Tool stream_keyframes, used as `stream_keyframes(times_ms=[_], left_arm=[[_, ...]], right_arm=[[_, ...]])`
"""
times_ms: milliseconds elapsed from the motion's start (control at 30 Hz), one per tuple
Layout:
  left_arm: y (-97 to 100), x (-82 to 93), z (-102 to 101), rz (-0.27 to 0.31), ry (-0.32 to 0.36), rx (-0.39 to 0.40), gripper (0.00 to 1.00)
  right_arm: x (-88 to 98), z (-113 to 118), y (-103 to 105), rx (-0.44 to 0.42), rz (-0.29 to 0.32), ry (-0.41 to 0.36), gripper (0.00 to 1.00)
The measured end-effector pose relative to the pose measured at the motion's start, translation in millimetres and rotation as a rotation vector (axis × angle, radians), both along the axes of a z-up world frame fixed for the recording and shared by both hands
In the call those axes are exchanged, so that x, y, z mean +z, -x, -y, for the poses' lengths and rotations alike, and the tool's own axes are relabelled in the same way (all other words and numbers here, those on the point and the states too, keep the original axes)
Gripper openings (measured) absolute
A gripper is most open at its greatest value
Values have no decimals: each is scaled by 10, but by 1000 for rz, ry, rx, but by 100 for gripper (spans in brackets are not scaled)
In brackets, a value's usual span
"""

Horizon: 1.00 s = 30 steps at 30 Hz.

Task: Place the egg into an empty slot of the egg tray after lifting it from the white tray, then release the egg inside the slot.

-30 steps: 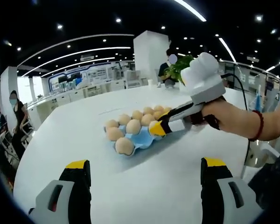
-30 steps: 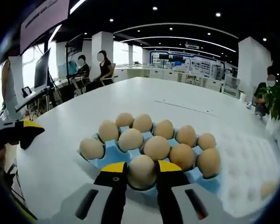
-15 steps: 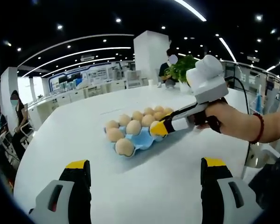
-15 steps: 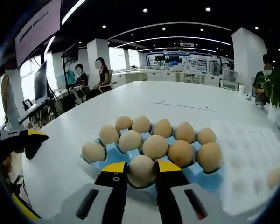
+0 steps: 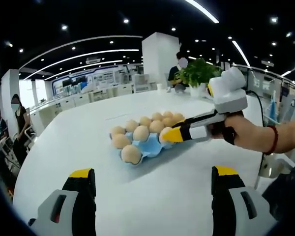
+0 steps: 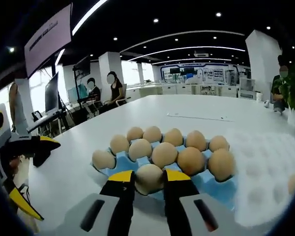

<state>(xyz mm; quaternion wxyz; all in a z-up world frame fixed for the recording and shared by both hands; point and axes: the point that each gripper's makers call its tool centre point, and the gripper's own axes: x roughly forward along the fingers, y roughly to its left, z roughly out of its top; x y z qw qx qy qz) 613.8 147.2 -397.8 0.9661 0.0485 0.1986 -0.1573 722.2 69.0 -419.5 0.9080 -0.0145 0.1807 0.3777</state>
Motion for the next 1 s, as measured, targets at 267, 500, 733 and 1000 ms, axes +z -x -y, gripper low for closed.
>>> stream_keyframes(times_ms=[267,500,733,1000], left_arm=[[-15,-37,-26,-9,-3,-1,100],[-16,-66,-38,-18,-4,3,100],[-17,-48,-15,-12,-4,-1,100],[-6,-107,-22,-23,-6,-1,100]], right_arm=[[50,-14,-46,4,38,-13,23],[-12,-28,-10,18,33,91,23],[-153,18,-6,9,-216,296,26],[-179,40,0,-27,-298,275,25]])
